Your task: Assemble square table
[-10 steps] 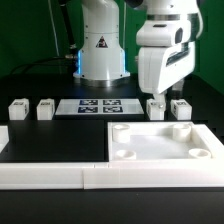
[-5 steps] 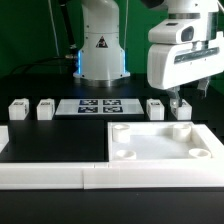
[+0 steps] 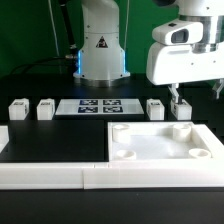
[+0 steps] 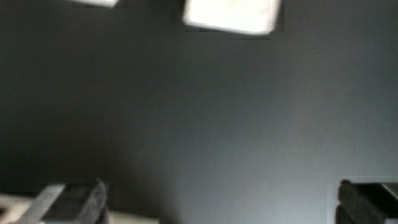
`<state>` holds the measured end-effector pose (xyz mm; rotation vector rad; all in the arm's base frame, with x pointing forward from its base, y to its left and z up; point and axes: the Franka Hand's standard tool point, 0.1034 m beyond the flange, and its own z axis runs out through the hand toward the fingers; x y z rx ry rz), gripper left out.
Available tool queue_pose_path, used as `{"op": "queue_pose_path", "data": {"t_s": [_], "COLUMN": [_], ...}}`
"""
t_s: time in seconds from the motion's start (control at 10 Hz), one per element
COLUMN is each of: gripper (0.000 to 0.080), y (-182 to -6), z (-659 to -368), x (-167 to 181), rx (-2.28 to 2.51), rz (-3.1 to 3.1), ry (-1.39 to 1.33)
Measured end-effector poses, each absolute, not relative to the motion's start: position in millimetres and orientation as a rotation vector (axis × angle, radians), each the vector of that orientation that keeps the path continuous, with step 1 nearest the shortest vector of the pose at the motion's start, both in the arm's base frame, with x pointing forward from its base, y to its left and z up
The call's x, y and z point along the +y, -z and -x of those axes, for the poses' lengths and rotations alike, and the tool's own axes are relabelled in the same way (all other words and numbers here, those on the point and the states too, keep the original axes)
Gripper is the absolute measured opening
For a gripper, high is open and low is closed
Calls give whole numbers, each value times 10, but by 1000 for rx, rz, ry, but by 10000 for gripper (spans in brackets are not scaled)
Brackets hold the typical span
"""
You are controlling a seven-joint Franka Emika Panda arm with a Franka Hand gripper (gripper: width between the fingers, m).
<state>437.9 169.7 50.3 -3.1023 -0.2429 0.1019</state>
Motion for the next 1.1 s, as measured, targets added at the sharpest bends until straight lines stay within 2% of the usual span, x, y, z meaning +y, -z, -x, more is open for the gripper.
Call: {"op": "queue_pose_path", "data": {"t_s": [0.3, 0.5, 0.7, 0.8, 1.1], "gripper": [649, 649, 649, 649, 649], "y": [-521, -523, -418, -350, -344], "z": [-4399, -4272, -4122, -4106, -4078], "x": [1680, 1681, 1706, 1719, 1685], "rx": [-291, -245, -214, -218, -214], "rz": [3104, 3129, 3098, 3086, 3023], "ry": [-136, -453, -740, -807, -1105]}}
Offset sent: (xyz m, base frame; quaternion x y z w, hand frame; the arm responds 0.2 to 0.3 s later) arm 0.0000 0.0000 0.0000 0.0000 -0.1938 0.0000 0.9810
